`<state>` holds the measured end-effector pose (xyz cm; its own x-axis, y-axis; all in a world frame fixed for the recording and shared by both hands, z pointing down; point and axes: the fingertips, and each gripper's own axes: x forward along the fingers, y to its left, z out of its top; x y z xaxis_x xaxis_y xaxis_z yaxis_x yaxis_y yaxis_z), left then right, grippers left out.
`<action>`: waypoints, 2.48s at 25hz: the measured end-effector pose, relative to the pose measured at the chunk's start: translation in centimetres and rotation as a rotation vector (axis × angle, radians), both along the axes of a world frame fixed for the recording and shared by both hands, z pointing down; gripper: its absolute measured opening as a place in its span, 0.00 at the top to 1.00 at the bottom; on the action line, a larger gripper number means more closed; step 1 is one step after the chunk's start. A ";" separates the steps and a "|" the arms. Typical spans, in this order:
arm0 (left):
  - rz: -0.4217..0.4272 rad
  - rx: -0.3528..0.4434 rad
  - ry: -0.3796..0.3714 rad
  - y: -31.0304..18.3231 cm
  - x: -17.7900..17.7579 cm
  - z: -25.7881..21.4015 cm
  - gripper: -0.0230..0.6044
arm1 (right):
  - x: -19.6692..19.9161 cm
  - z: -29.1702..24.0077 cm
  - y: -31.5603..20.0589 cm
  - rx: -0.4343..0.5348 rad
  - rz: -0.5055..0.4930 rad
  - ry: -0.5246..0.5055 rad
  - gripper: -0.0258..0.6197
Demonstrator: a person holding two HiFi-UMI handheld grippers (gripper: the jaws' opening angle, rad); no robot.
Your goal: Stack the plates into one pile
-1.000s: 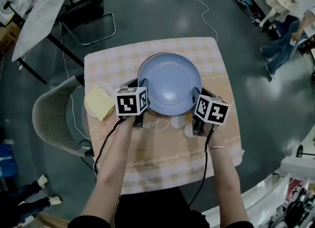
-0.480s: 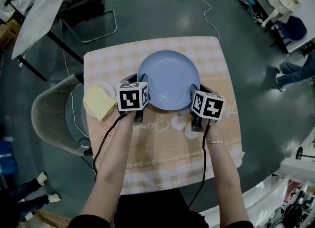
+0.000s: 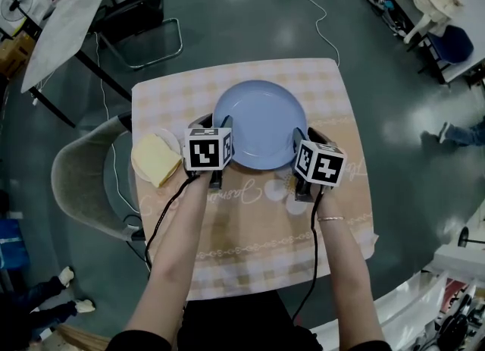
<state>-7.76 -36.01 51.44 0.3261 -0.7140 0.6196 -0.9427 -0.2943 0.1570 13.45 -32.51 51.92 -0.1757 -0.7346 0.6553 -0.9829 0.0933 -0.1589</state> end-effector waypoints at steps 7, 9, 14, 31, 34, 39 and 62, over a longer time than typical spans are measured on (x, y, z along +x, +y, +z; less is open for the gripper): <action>0.029 0.018 -0.074 0.1 0.3 0.2 0.67 | 0.1 -1.0 0.5 0.034 0.009 0.013 0.74; 0.017 0.022 -0.087 0.1 -0.1 0.2 0.67 | 0.1 -1.3 0.7 0.044 0.008 0.014 0.74; -0.005 0.064 -0.140 -0.2 -1.2 -0.6 0.65 | 0.4 -2.1 1.5 0.066 0.014 0.017 0.75; 0.015 0.277 -0.067 4.6 -1.5 -10.1 0.87 | -0.8 -11.3 6.3 0.290 0.004 -0.043 0.89; 0.013 0.306 -0.059 6.1 -1.9 -11.5 0.92 | -1.0 -13.1 7.8 0.334 0.001 -0.048 0.93; 0.015 0.362 -0.047 9.2 -2.9 -13.8 0.95 | -1.5 -15.8 10.7 0.412 -0.008 -0.068 0.95; 0.010 0.505 0.034 20.9 -6.8 -19.4 0.95 | -4.1 -20.7 20.1 0.594 -0.050 -0.117 0.95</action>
<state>-14.54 -15.16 32.03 0.3487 -0.9185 0.1866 -0.9362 -0.3506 0.0236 9.38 -12.41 31.17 -0.2652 -0.9579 0.1099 -0.9542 0.2444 -0.1726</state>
